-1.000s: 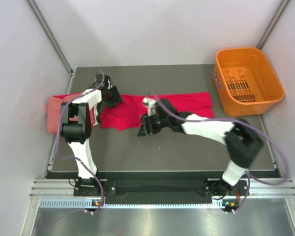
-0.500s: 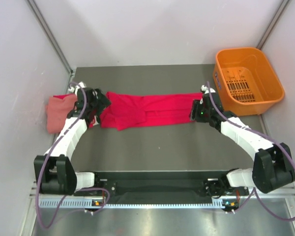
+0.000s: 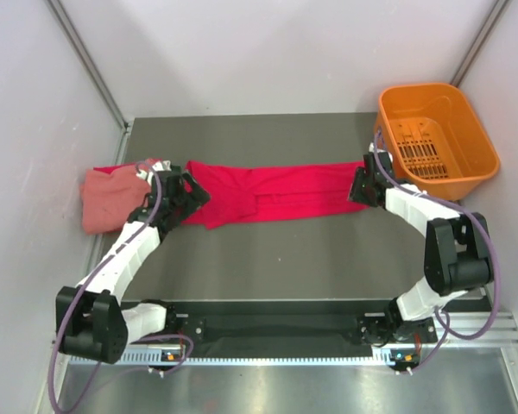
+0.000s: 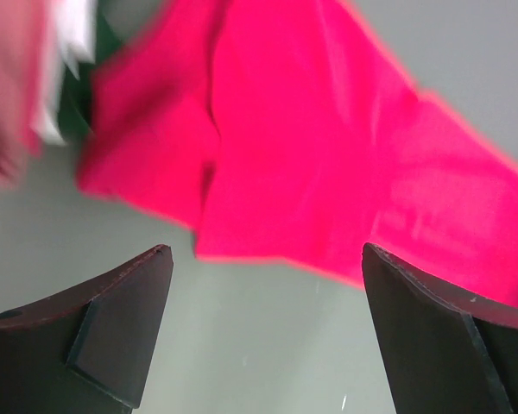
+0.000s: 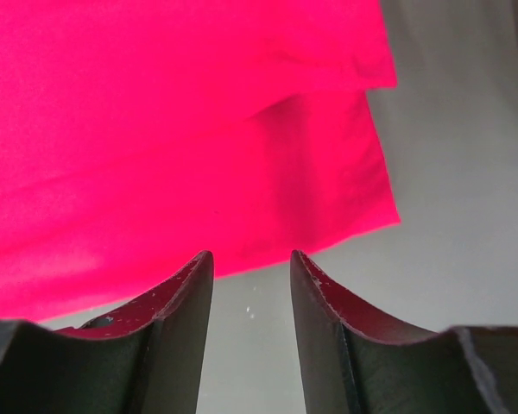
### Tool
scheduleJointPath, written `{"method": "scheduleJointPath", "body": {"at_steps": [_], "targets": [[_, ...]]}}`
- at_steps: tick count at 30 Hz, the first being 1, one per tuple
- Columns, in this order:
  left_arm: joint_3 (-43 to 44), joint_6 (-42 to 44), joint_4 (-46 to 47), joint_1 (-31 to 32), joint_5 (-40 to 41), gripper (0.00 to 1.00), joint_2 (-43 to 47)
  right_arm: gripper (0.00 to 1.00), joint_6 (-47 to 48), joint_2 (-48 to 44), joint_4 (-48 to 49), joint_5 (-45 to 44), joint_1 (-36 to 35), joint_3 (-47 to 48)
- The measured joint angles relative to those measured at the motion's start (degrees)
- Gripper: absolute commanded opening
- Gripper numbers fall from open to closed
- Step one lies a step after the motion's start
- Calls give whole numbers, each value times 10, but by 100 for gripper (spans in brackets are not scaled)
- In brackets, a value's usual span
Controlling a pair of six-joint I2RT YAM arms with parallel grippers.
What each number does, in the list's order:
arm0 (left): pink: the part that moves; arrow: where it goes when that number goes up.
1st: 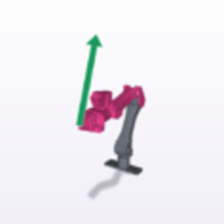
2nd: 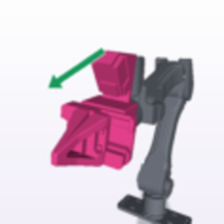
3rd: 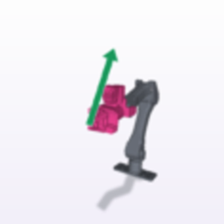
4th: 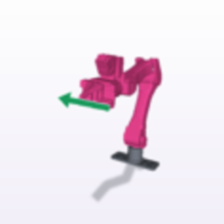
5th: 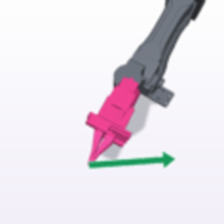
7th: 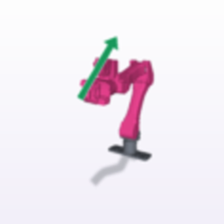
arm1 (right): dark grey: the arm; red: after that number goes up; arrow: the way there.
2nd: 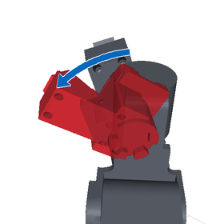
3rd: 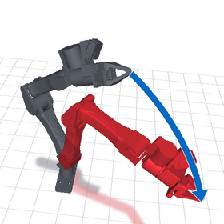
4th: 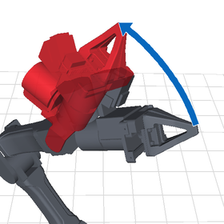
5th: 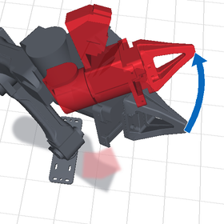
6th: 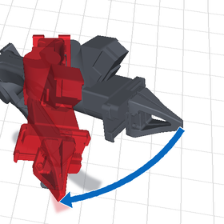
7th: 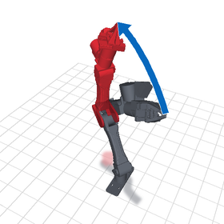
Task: Fold and stack the t-shirts
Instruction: Fold the tshirt
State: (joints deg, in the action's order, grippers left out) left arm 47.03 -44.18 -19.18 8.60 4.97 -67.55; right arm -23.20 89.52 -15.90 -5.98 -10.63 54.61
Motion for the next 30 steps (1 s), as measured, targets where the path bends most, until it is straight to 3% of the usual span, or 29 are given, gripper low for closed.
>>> {"method": "scheduleJointPath", "body": {"at_steps": [5, 13, 21, 30], "targets": [[-73, -44, 1, 54, 0, 95, 20, 40, 0, 30, 3, -2, 3, 18], [-149, -102, 22, 72, 12, 95, 25, 33, 0, 73, 5, -2, 3, 41], [-154, -127, 56, 72, 31, 95, 16, 32, 0, 115, 3, -19, 3, 59], [-139, -137, 106, 72, 40, 94, -73, 31, 0, 130, -7, -74, -17, 69]]}}
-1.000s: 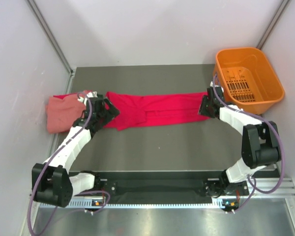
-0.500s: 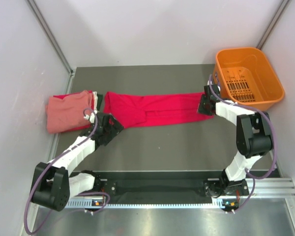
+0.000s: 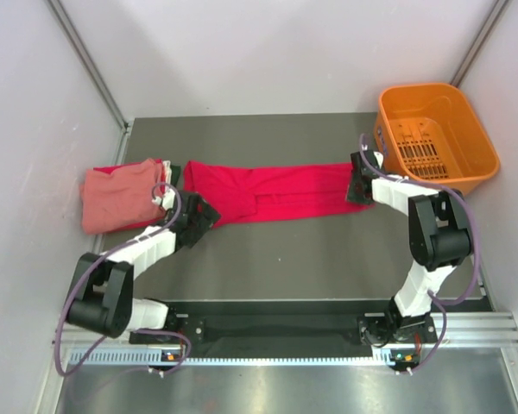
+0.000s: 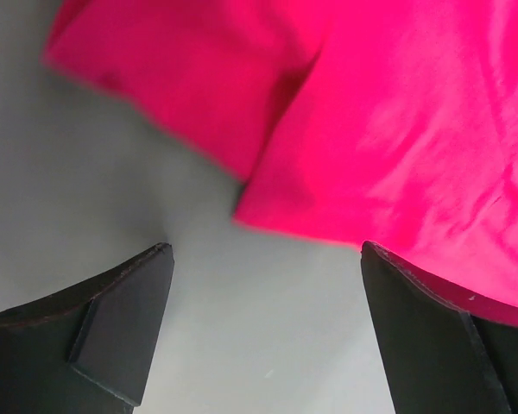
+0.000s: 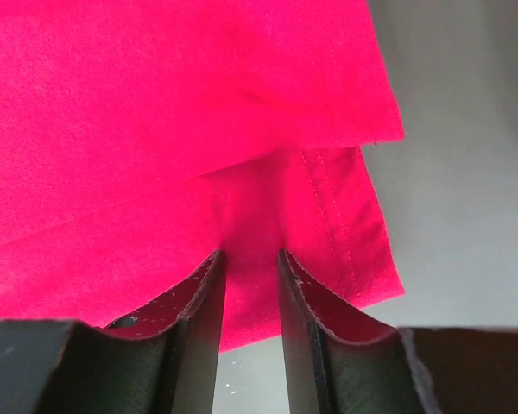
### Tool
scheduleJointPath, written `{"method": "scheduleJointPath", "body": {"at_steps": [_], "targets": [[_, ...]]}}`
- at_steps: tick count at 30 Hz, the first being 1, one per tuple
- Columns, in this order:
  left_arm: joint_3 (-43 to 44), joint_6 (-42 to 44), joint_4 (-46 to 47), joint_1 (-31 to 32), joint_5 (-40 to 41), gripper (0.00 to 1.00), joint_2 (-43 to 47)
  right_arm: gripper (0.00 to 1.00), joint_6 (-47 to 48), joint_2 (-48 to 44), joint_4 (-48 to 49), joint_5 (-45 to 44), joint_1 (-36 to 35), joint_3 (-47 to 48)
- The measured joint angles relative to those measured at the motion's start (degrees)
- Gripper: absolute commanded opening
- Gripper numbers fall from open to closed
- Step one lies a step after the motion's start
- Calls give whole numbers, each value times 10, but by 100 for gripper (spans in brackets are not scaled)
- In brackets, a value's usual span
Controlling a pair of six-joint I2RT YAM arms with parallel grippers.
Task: Fold and stack the t-shirts
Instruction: Fold the tshirt
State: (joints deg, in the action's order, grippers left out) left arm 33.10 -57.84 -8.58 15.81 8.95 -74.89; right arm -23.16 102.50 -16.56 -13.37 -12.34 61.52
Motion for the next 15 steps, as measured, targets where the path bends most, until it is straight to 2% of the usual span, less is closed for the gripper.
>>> {"method": "scheduleJointPath", "body": {"at_steps": [7, 15], "targets": [[81, 2, 43, 0, 14, 93, -110, 31, -3, -20, 16, -22, -14, -33], [198, 31, 54, -4, 20, 93, -225, 35, -11, -96, 13, -20, -47, -117]]}}
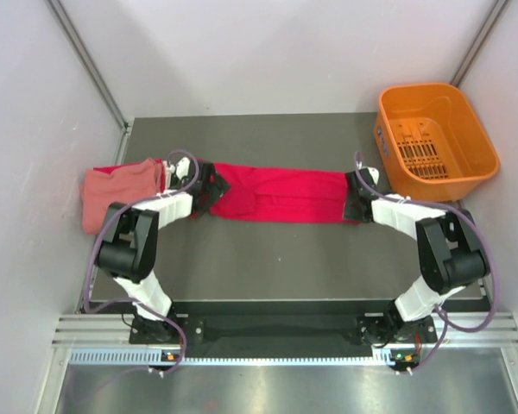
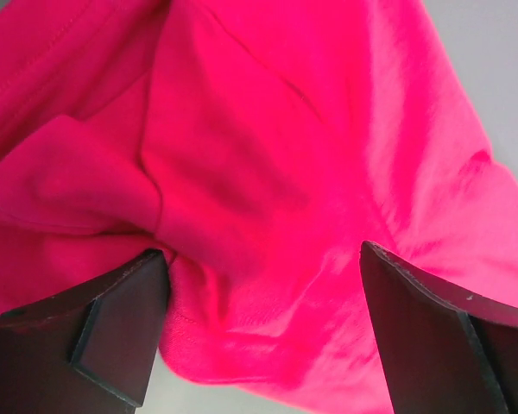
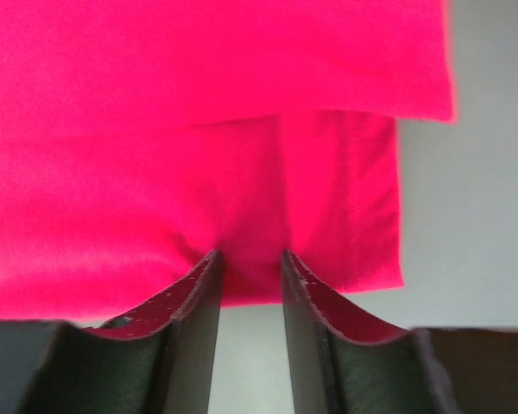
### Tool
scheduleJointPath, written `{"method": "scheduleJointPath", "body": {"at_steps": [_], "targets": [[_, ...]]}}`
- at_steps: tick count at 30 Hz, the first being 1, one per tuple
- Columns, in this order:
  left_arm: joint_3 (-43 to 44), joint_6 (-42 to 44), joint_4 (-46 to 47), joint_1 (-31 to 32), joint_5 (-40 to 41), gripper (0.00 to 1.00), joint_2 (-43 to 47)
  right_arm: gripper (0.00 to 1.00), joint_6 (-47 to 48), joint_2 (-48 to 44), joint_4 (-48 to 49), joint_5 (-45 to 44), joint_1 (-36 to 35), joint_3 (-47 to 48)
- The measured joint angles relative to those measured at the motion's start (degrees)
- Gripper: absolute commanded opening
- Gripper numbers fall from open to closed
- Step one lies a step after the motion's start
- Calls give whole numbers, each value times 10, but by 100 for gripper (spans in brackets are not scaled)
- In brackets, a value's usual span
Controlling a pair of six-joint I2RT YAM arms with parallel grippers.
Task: Fold and stack the t-shirts
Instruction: Fold the tshirt
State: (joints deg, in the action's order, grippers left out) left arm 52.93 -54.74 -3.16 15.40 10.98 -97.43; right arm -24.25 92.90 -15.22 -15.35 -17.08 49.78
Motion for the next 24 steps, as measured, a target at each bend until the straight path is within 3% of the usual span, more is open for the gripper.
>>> {"method": "scheduleJointPath", "body": {"at_steps": [7, 14, 24], "targets": [[83, 23, -4, -17, -19, 93, -68, 52, -3, -67, -68, 7, -39, -36], [124, 37, -11, -31, -40, 92, -99, 58, 4, -86, -105, -28, -38, -16], [178, 55, -18, -52, -66, 92, -138, 59, 22, -24, -110, -58, -34, 20]]}}
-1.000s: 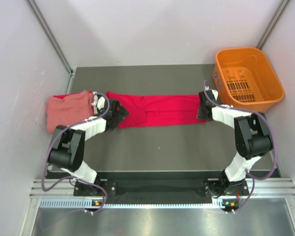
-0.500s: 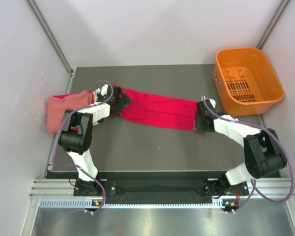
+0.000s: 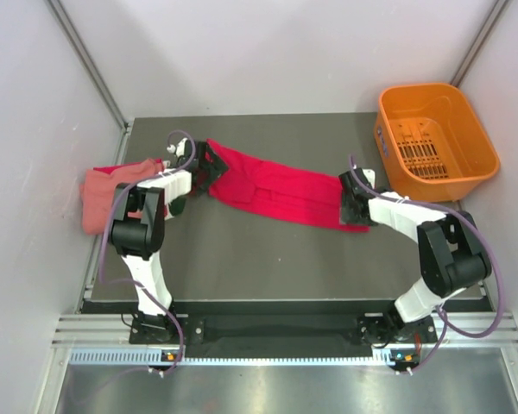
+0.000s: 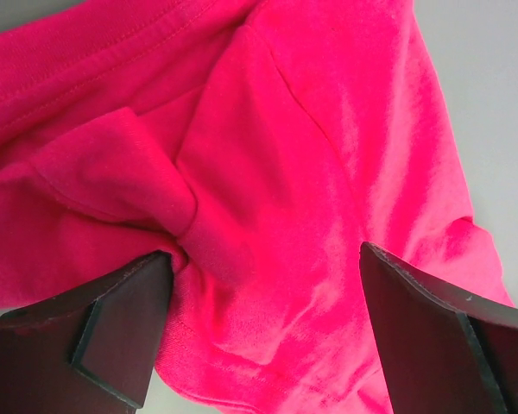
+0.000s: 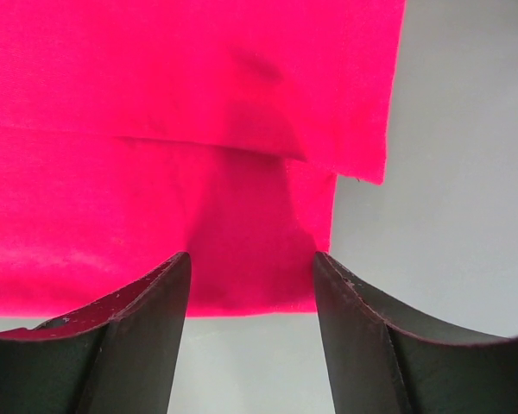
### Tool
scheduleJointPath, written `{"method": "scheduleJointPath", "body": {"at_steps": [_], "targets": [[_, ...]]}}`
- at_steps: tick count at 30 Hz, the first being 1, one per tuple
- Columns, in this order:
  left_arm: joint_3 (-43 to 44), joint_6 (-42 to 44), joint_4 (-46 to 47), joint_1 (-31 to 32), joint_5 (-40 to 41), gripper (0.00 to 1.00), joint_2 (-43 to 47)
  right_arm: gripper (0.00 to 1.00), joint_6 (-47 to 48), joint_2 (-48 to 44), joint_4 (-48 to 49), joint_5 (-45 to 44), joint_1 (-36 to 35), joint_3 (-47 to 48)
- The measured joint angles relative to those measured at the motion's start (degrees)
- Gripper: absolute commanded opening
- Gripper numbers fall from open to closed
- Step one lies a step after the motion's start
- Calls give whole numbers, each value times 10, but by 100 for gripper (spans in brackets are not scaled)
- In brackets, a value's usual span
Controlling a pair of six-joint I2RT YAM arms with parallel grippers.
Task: Fold and stack the t-shirts
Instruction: Fold the tshirt
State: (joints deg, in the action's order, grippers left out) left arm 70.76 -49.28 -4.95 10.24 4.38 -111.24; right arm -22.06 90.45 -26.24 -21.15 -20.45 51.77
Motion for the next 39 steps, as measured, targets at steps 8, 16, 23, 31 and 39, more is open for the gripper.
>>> {"method": "scheduleJointPath", "body": {"at_steps": [8, 16, 23, 31, 39], "targets": [[44, 15, -18, -3, -5, 92, -29, 57, -6, 27, -4, 18, 11, 10], [115, 50, -68, -6, -16, 92, -69, 18, -15, 22, 27, 73, 14, -4], [204, 75, -90, -27, -70, 91, -127, 19, -47, -15, 37, 91, -75, -42], [331, 93, -108, -33, -118, 91, -209, 34, -175, 65, 16, 163, -398, 50], [351, 118, -105, -34, -173, 91, -225, 72, -212, 132, 4, 218, -516, 203]]}}
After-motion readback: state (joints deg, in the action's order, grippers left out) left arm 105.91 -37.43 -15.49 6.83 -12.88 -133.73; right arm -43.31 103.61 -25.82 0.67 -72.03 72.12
